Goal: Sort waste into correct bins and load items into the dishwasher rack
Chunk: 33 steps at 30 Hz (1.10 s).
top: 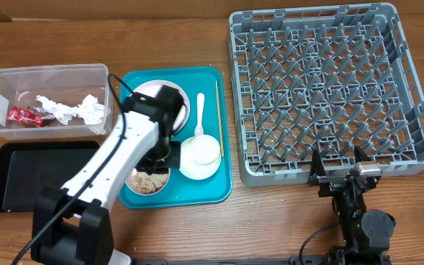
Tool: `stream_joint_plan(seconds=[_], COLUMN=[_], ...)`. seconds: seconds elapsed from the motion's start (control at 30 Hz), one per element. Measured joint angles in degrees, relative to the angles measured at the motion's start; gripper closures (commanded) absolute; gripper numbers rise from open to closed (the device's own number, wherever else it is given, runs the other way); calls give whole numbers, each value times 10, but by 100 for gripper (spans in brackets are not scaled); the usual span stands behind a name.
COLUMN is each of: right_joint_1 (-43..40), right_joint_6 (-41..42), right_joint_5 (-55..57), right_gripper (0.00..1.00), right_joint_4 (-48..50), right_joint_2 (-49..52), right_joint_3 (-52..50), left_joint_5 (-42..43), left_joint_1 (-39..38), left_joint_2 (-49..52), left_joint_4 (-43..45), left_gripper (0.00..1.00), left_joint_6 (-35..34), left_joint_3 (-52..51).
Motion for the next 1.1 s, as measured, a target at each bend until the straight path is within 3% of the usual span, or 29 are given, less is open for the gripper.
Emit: stream_joint_plan(seconds=[0.37,0.47,0.53,0.77,0.83,1.0,1.1], right_joint_1=[0,0,0,0,0,0,0], right_joint_6=[0,0,0,0,0,0,0], right_joint_5=[0,0,0,0,0,0,0], right_gripper=[0,0,0,0,0,0,0], right_joint_4=[0,0,0,0,0,0,0], right_joint_2=[0,0,0,0,0,0,0], right_joint_3=[0,0,0,0,0,0,0], left_joint_5=[-19,-20,-19,-18,-18,-20,-20], left_joint_1=[-47,-47,-47,-47,-47,-47,-47], left_joint_2=[0,0,0,0,0,0,0], left_joint_4=[-6,-3,1,20,22,25,38], left_gripper=[95,87,74,44,40,45,36], left_joint_6=[-43,-47,-51,-72,-75,-77,-77], left_joint_3=[0,0,0,0,0,0,-5])
